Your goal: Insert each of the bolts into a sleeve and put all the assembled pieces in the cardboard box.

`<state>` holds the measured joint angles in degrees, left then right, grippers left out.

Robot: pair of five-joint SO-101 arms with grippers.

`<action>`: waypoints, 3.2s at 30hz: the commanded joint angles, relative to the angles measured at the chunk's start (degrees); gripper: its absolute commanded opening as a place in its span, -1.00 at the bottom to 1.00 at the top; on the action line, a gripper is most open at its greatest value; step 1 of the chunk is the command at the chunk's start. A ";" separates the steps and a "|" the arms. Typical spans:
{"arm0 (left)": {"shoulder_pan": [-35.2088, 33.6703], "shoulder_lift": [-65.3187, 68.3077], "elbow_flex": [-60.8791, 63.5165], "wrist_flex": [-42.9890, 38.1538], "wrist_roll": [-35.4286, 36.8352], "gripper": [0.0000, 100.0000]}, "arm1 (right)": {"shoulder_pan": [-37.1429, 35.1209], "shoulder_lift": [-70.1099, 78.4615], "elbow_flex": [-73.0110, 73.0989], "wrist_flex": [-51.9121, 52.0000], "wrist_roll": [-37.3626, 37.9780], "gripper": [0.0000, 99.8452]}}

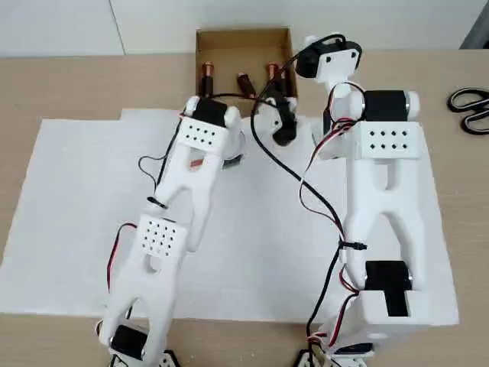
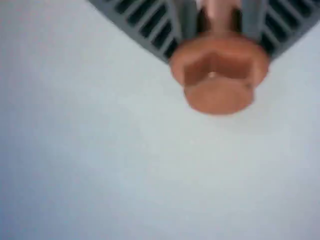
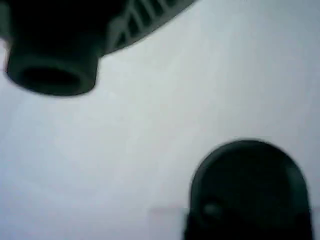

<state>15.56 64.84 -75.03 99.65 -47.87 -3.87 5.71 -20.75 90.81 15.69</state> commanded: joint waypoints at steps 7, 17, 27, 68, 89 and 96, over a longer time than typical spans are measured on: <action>0.26 -9.76 -3.38 0.79 10.46 -0.99 | 0.31 -0.31 -2.81 -0.66 -0.53 -0.99; -0.18 -31.91 12.44 0.79 21.80 -0.99 | 0.04 -0.84 -2.81 -0.48 -0.88 -0.99; -4.31 -52.40 23.69 0.70 32.09 -0.99 | 0.22 -16.40 -2.99 6.02 -2.99 -0.99; -5.10 -77.71 56.75 -11.96 58.99 -0.99 | -0.13 -77.05 78.86 -47.34 -26.20 -0.99; 4.66 -78.24 56.31 -26.02 58.99 -0.99 | -17.19 -77.05 96.62 -68.53 -22.77 -0.99; 4.66 -80.88 56.40 -32.88 58.99 -0.99 | -17.80 -82.68 99.69 -73.01 -22.86 -0.99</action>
<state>19.96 -11.65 -18.07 71.34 10.95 -20.84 -72.79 77.54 22.59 -7.60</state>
